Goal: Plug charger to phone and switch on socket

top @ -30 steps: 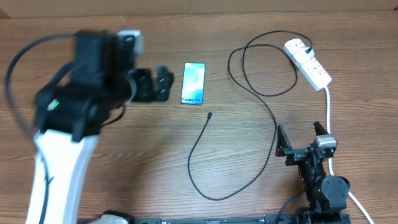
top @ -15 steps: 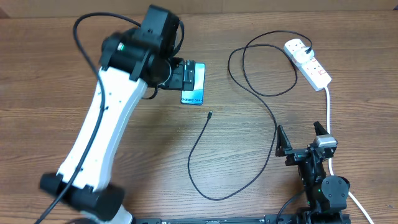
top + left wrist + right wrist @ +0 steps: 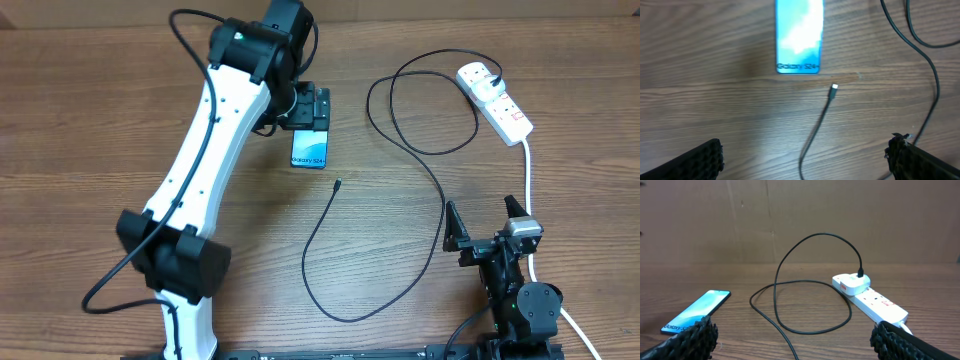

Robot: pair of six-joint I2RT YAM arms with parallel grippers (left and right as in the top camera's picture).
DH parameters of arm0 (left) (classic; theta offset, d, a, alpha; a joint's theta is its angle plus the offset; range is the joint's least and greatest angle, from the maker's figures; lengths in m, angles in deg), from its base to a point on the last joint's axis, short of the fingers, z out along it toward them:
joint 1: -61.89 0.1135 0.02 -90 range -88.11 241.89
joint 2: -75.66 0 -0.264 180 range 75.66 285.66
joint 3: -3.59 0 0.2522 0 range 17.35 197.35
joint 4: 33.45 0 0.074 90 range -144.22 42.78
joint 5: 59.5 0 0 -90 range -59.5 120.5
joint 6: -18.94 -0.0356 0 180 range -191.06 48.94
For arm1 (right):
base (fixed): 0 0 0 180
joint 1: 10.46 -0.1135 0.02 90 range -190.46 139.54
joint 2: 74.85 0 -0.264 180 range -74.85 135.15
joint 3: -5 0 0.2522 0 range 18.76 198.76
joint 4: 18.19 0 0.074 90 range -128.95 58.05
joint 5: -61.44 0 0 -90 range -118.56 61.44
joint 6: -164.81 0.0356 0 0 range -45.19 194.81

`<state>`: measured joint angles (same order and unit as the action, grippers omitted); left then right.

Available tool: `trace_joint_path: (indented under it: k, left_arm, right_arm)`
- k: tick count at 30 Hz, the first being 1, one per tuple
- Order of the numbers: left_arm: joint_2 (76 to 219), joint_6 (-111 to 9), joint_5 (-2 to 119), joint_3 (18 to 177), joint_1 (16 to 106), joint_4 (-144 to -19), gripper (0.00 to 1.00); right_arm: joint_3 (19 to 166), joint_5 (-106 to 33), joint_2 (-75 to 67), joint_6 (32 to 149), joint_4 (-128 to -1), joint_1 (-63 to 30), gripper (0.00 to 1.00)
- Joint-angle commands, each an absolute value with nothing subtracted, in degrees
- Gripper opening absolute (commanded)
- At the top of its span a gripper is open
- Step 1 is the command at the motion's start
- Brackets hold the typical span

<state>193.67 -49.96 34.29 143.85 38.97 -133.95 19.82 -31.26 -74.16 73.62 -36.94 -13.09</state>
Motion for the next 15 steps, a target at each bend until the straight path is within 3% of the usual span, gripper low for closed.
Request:
trace_joint_path:
  k: [1, 15]
  left_arm:
    - [196.4, -48.7, 38.1, 145.3, 38.6, -133.5, 1.00]
    - [203.8, -48.7, 33.2, 145.2, 38.6, -125.1, 1.00]
  right_arm:
    - [19.2, -31.2, -74.7, 74.0, -36.6, -13.1, 1.00]
    - [19.2, -31.2, -74.7, 74.0, -36.6, -13.1, 1.00]
